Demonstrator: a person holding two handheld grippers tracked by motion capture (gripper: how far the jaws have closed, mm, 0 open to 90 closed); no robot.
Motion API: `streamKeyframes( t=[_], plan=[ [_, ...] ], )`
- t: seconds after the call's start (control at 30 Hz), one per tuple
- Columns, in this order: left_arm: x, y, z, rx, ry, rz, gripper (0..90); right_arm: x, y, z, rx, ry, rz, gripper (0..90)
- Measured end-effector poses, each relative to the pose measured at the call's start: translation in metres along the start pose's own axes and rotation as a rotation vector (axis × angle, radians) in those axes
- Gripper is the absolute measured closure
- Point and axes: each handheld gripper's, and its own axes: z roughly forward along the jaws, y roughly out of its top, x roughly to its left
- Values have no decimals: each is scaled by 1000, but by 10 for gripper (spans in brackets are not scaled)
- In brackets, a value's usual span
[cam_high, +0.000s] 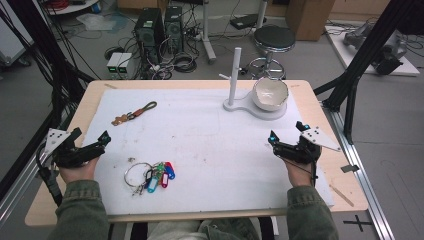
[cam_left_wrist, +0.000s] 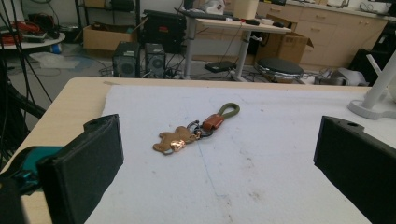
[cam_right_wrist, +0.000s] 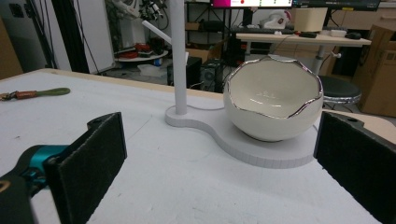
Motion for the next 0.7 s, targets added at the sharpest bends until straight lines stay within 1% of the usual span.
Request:
streamKeyframes(
  t=[0.13, 0.4, 0.5, 0.7],
  plan=[
    [1, 0, 0, -3, -2, -13, 19, 0, 0, 0, 4, -2, 4, 14],
    [1, 0, 1, 0, -10, -16, 19, -1, -1, 0, 9, -2, 11, 14],
    [1, 0, 1, 1, -11, -17, 19, -1, -1, 1, 12, -3, 4, 14],
    [1, 0, 1, 11, -14, -17, 19, -1, -1, 1, 19, -4, 12, 14]
  ],
)
